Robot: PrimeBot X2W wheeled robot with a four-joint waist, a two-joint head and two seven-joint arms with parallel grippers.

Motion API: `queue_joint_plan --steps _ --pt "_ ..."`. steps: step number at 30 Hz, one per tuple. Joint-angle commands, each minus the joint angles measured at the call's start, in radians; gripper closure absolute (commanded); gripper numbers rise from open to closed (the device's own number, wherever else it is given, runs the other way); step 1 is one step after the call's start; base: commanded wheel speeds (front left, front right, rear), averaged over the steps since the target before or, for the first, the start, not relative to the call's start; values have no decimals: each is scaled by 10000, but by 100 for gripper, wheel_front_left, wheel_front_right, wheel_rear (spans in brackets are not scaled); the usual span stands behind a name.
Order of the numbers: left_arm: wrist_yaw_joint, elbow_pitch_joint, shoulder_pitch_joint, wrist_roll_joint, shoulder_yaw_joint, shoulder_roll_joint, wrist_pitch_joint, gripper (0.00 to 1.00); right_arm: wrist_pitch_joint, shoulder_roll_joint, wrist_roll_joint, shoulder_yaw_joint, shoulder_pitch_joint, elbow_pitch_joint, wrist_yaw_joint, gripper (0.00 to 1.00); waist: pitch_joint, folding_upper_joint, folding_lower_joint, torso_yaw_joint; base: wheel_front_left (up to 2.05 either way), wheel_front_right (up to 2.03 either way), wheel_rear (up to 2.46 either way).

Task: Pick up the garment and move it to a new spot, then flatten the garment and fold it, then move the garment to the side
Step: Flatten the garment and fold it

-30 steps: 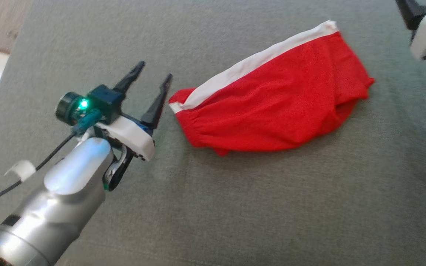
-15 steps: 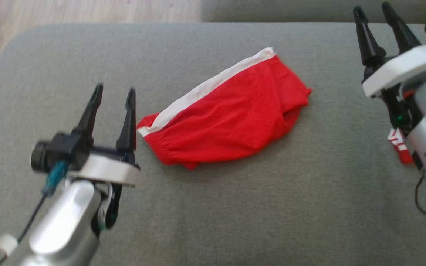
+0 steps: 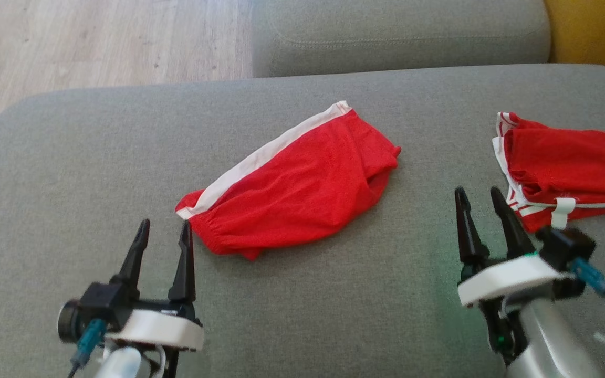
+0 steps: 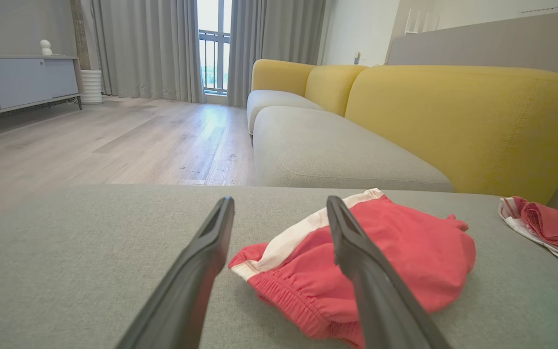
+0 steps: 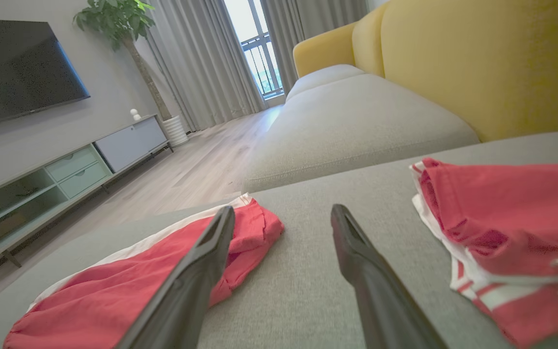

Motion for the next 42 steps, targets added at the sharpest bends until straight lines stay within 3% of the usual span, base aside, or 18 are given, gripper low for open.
queue_joint_plan --steps 1,12,24,30,31,34,42 --pt "-45 -242 -275 124 519 66 -50 0 -107 88 -99 60 -205 -450 -7 0 -54 -1 2 -28 0 0 0" --pt "-934 -31 78 1150 1309 -725 -51 0 479 530 -669 -712 792 -1766 -7 0 38 -1 2 115 0 0 0" --pt "-1631 305 -472 1765 1655 -1355 -51 0 1302 544 -640 -1388 162 -2080 -7 0 937 -1 2 989 0 0 0" --pt "-1874 463 -710 1914 1808 -1607 -51 0 2113 544 236 -1594 -797 -958 -7 0 1304 -1 2 1487 0 0 0" --pt "-1962 571 -823 2024 1844 -1692 -51 0 2551 545 1006 -1783 -1389 -84 -7 0 1433 -1 2 1703 0 0 0" --pt "-2044 645 -940 2109 1815 -1792 -51 0 2824 545 1677 -1810 -2009 841 -7 0 1552 -1 2 1931 0 0 0" --pt "-2162 763 -1123 2204 1697 -1976 -51 0 3157 545 2304 -1991 -3453 3240 -7 0 1835 -1 2 2455 0 0 0"
